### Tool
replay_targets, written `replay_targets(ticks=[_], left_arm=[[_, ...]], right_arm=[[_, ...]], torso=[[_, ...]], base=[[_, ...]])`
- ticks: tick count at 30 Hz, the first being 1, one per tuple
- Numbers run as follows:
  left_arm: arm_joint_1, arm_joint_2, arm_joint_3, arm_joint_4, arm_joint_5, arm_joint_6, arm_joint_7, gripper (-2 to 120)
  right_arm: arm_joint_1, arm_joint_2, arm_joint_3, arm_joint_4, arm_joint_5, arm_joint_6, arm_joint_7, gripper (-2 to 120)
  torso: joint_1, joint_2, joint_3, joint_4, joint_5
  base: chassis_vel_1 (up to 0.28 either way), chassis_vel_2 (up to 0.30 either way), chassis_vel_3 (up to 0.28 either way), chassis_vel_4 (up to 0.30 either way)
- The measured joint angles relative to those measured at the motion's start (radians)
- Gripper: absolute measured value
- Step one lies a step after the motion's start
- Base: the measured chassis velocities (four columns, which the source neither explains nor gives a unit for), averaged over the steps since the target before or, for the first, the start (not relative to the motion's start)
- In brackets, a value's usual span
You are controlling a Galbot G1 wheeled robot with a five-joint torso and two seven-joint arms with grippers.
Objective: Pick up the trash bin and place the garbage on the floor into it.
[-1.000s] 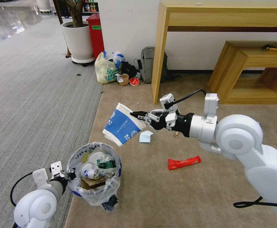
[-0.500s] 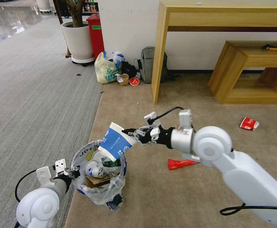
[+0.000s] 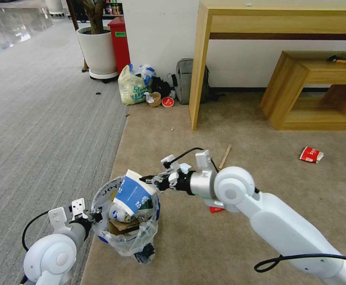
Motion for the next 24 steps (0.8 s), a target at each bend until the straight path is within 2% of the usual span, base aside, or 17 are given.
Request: replay_targets(ticks=[11,14,15,18,20,23,24], left_arm=[[-0.003,0.002,-0.007,0.001,-0.003,0.000,0.001,0],[-0.002,-0.001,-0.011,0.001,-0.003,0.000,0.005,0],[-0.002,-0.001,-0.011,0.001,-0.003,0.000,0.005,0],[-0.003,-0.003,-0.011,0.001,-0.003,0.000,0.007,0],[-0.003,-0.003,-0.010,0.001,-0.003,0.000,0.007,0],[-0.004,-0.004,-0.010,0.001,-0.006,0.000,0.007,0],[-0.004,-0.004,-0.010,0.001,-0.006,0.000,0.007,0]], right_arm=[[0.020,0.043,-0.059,-0.054,-0.049,0.000,0.020,0],[0.021,0.046,-0.062,-0.056,-0.050,0.000,0.038,14],[0.021,0.046,-0.062,-0.056,-0.050,0.000,0.038,14],[0.022,0.052,-0.060,-0.056,-0.048,0.000,0.044,30],[0.022,0.053,-0.059,-0.056,-0.049,0.000,0.045,34],[0.022,0.057,-0.054,-0.058,-0.051,0.000,0.053,49],[0.022,0.057,-0.054,-0.058,-0.051,0.000,0.053,49]], torso=[[0.000,0.000,0.000,0.0000,0.0001],[0.000,0.000,0.000,-0.0001,0.0000],[0.000,0.000,0.000,-0.0001,0.0000],[0.000,0.000,0.000,-0.0001,0.0001],[0.000,0.000,0.000,-0.0001,0.0001],[0.000,0.000,0.000,-0.0001,0.0001],[0.000,0.000,0.000,-0.0001,0.0001]], base=[[0.000,0.000,0.000,0.000],[0.000,0.000,0.000,0.000],[0.000,0.000,0.000,0.000],[0.000,0.000,0.000,0.000],[0.000,0.000,0.000,0.000],[0.000,0.000,0.000,0.000],[0.000,0.000,0.000,0.000]])
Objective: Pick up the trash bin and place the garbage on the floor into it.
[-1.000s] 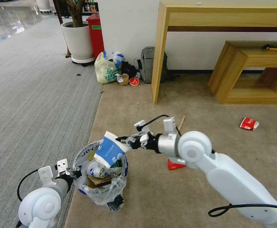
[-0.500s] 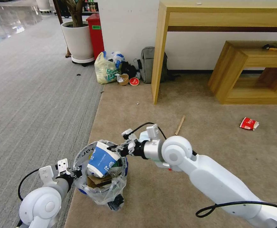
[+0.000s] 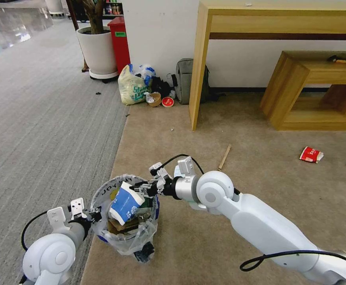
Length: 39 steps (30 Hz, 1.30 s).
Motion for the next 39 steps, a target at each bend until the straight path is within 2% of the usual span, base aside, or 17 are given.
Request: replay_targets(ticks=[3,6,9,10,14,21,24,30,33,35,39], left_arm=[[0.000,0.000,0.000,0.000,-0.010,0.000,0.000,0],[0.000,0.000,-0.002,0.000,-0.013,0.000,0.000,0],[0.000,0.000,-0.008,0.006,-0.018,0.000,-0.001,0],[0.000,0.000,-0.008,0.006,-0.018,0.000,-0.001,0],[0.001,-0.003,-0.014,0.008,-0.027,0.000,-0.004,0],[0.000,-0.003,-0.022,0.014,-0.038,0.000,-0.005,0],[-0.002,0.001,-0.043,0.023,-0.049,0.000,-0.005,0],[-0.002,0.002,-0.062,0.029,-0.050,0.000,0.005,0],[-0.002,-0.004,-0.067,0.031,-0.050,0.000,0.011,0],[0.000,-0.013,-0.076,0.033,-0.047,0.000,0.014,0],[0.005,-0.017,-0.089,0.033,-0.043,0.000,0.022,0]], right_arm=[[0.000,0.001,0.022,-0.002,-0.002,0.000,0.006,63],[0.000,0.000,0.038,-0.002,-0.002,0.000,0.007,69],[-0.005,-0.012,0.082,0.004,-0.006,0.000,0.006,84],[-0.005,-0.012,0.082,0.004,-0.006,0.000,0.006,84],[-0.021,-0.035,0.134,0.017,-0.025,0.000,0.001,99],[-0.068,-0.081,0.213,0.030,-0.070,0.000,-0.010,100],[-0.147,-0.130,0.307,0.033,-0.146,0.001,-0.062,100],[-0.246,-0.174,0.405,0.027,-0.182,0.002,-0.085,100],[-0.282,-0.195,0.440,0.007,-0.219,0.005,-0.130,100],[-0.313,-0.217,0.473,-0.018,-0.273,0.039,-0.209,100],[-0.360,-0.223,0.510,-0.033,-0.348,0.099,-0.263,100]], torso=[[0.000,0.000,0.000,0.0000,0.0000],[0.000,0.000,0.000,0.0000,0.0000],[0.000,0.000,0.000,0.0000,0.0000],[0.000,0.000,0.000,0.0000,0.0000],[0.000,0.000,0.000,0.0001,0.0001],[0.000,0.000,0.000,0.0002,0.0001],[0.000,0.000,0.000,-0.0002,0.0004],[0.000,0.000,0.000,-0.0001,0.0003],[0.000,0.000,0.000,-0.0001,0.0004],[0.000,0.000,0.000,-0.0001,0.0001],[0.000,0.000,0.000,0.0000,0.0003]], base=[[0.000,0.000,0.000,0.000],[0.000,0.000,0.000,0.000],[0.000,0.000,0.000,0.000],[0.000,0.000,0.000,0.000],[0.000,0.000,0.000,0.000],[0.000,0.000,0.000,0.000],[0.000,0.000,0.000,0.000],[0.000,0.000,0.000,0.000],[0.000,0.000,0.000,0.000],[0.000,0.000,0.000,0.000],[0.000,0.000,0.000,0.000]])
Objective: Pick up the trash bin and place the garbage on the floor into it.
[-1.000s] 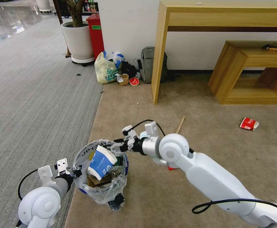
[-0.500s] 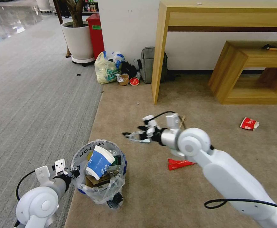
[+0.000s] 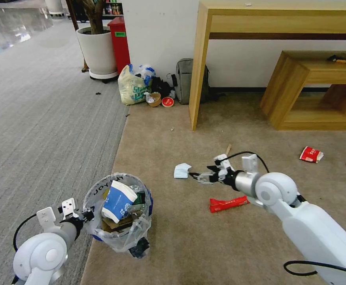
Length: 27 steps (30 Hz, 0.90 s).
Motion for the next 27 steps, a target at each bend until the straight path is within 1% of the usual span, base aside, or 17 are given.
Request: replay_targets(ticks=[1,4,5,7,8,9,11,13,15,17,18,19,21,22,25,26,27], left_arm=[[0.000,0.000,0.000,0.000,0.000,0.000,0.000,0],[0.005,0.000,-0.005,-0.003,0.001,0.000,0.003,0],[0.005,0.000,-0.005,-0.003,0.001,0.000,0.003,0],[0.008,0.000,-0.006,-0.010,0.001,0.000,0.004,0],[0.010,0.000,-0.005,-0.014,0.000,0.000,0.004,0],[0.010,0.000,-0.005,-0.014,0.000,0.000,0.004,0],[0.011,-0.001,-0.004,-0.017,0.001,0.000,0.004,0],[0.015,-0.002,-0.004,-0.020,0.001,0.000,0.004,0],[0.016,-0.002,-0.004,-0.020,0.002,0.000,0.004,0],[0.022,-0.004,-0.004,-0.024,0.004,0.000,0.004,0],[0.022,-0.004,-0.004,-0.024,0.004,0.000,0.004,0],[0.023,-0.005,-0.004,-0.027,0.005,0.000,0.004,0],[0.026,-0.006,-0.003,-0.031,0.006,0.000,0.003,0],[0.026,-0.006,-0.003,-0.031,0.006,0.000,0.003,0],[0.026,-0.006,0.000,-0.032,0.008,0.000,0.001,0],[0.026,-0.006,0.000,-0.032,0.008,0.000,0.001,0],[0.025,-0.006,0.001,-0.032,0.008,0.000,0.000,0]], right_arm=[[0.000,0.000,0.000,0.000,0.000,0.000,0.000,100],[-0.031,-0.001,0.019,-0.037,-0.123,0.058,-0.041,100],[-0.031,-0.001,0.019,-0.037,-0.123,0.058,-0.041,100],[-0.037,-0.006,0.023,-0.087,-0.220,0.119,-0.101,100],[-0.035,-0.010,0.022,-0.127,-0.275,0.172,-0.147,100],[-0.035,-0.010,0.022,-0.127,-0.275,0.172,-0.147,100],[-0.027,-0.016,0.015,-0.188,-0.330,0.225,-0.219,100],[-0.016,-0.027,0.001,-0.241,-0.340,0.245,-0.267,100],[-0.011,-0.029,-0.003,-0.258,-0.342,0.250,-0.280,100],[0.011,-0.036,-0.022,-0.331,-0.354,0.277,-0.342,100],[0.011,-0.036,-0.022,-0.331,-0.354,0.277,-0.342,100],[0.021,-0.039,-0.032,-0.366,-0.362,0.292,-0.372,100],[0.043,-0.041,-0.046,-0.442,-0.390,0.328,-0.434,100],[0.043,-0.041,-0.046,-0.442,-0.390,0.328,-0.434,100],[0.070,-0.041,-0.064,-0.537,-0.439,0.374,-0.508,100],[0.070,-0.041,-0.064,-0.537,-0.439,0.374,-0.508,100],[0.083,-0.039,-0.072,-0.571,-0.463,0.392,-0.529,100]], torso=[[0.000,0.000,0.000,0.0000,0.0000],[0.000,0.000,0.000,0.0000,0.0000],[0.000,0.000,0.000,0.0000,0.0000],[0.000,0.000,0.000,0.0000,-0.0002],[0.000,0.000,0.000,0.0000,-0.0001],[0.000,0.000,0.000,0.0000,-0.0001],[0.000,0.000,0.000,0.0000,0.0001],[0.000,0.000,0.000,0.0000,-0.0002],[0.000,0.000,0.000,0.0001,-0.0002],[0.000,0.000,0.000,0.0001,-0.0001],[0.000,0.000,0.000,0.0001,-0.0001],[0.000,0.000,0.000,0.0001,-0.0001],[0.000,0.000,0.000,0.0000,-0.0001],[0.000,0.000,0.000,0.0000,-0.0001],[0.000,0.000,0.000,0.0000,0.0000],[0.000,0.000,0.000,0.0000,0.0000],[0.000,0.000,0.000,-0.0001,-0.0001]], base=[[0.000,0.000,0.000,0.000],[0.000,0.000,0.000,0.000],[0.000,0.000,0.000,0.000],[0.000,0.000,0.000,0.000],[0.000,0.000,0.000,0.000],[0.000,0.000,0.000,0.000],[0.000,0.000,0.000,0.000],[0.000,0.000,0.000,0.000],[0.000,0.000,0.000,0.000],[0.000,0.000,0.000,0.000],[0.000,0.000,0.000,0.000],[0.000,0.000,0.000,0.000],[0.000,0.000,0.000,0.000],[0.000,0.000,0.000,0.000],[0.000,0.000,0.000,0.000],[0.000,0.000,0.000,0.000],[0.000,0.000,0.000,0.000]])
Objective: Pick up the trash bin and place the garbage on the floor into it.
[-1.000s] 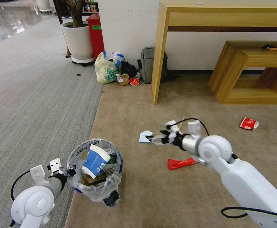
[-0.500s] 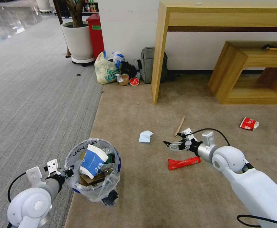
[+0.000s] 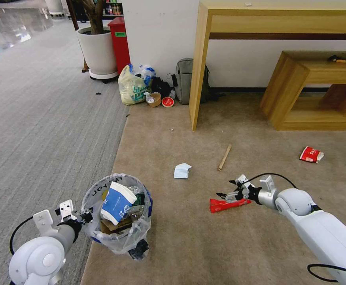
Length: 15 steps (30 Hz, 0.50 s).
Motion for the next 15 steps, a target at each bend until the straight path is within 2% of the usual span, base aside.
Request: replay_targets(ticks=[5,7,15], left_arm=[[-0.001,-0.001,0.005,0.000,0.001,0.000,-0.004,0],[0.002,-0.003,0.005,-0.002,0.002,0.000,-0.005,0],[0.011,-0.002,0.000,-0.006,0.006,0.000,-0.005,0]], right_arm=[[0.051,0.011,-0.043,-0.108,-0.066,0.037,-0.022,100],[0.094,0.032,-0.065,-0.187,-0.119,0.057,-0.029,100],[0.175,0.094,-0.099,-0.336,-0.190,0.068,-0.039,100]], torso=[[0.000,0.000,0.000,0.0000,0.0001],[0.000,0.000,0.000,0.0000,0.0000],[0.000,0.000,0.000,0.0002,-0.0001]], base=[[0.000,0.000,0.000,0.000],[0.000,0.000,0.000,0.000],[0.000,0.000,0.000,0.000]])
